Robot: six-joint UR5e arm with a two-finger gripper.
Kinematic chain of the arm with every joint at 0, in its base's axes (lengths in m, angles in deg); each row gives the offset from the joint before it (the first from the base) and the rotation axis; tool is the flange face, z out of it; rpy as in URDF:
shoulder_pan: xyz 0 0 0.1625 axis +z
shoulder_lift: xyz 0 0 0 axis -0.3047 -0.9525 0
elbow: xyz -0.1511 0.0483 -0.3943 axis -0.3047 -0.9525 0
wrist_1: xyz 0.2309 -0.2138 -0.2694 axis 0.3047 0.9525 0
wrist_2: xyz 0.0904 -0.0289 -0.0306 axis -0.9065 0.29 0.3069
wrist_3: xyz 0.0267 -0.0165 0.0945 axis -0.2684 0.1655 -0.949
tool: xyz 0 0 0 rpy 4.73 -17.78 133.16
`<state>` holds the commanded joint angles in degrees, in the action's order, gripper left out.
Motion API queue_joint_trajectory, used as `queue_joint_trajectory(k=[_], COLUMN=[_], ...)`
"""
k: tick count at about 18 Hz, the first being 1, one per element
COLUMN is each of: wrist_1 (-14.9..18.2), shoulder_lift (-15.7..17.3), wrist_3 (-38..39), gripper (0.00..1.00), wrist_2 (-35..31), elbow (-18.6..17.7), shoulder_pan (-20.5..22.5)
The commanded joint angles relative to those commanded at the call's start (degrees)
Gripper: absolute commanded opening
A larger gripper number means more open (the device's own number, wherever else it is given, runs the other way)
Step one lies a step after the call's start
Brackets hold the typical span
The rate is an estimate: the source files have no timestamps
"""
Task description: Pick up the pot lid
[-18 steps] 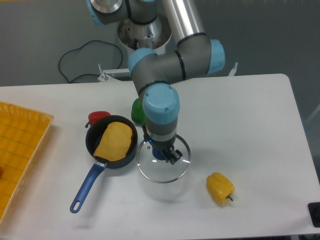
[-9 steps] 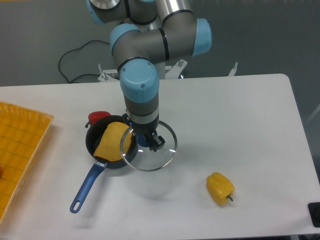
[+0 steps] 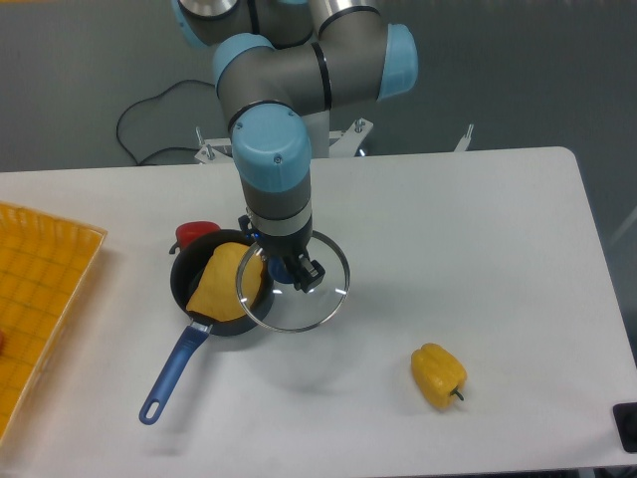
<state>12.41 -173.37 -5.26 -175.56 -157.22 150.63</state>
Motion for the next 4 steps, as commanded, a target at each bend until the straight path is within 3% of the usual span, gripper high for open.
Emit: queue_joint_trajectory(k=[4], wrist_1=[0.0], shoulder_lift=[0.7], wrist_3=[-0.2], gripper=[0.42], wrist_2=[0.0], elbow=[-0.6], shoulder_pan=[0.3])
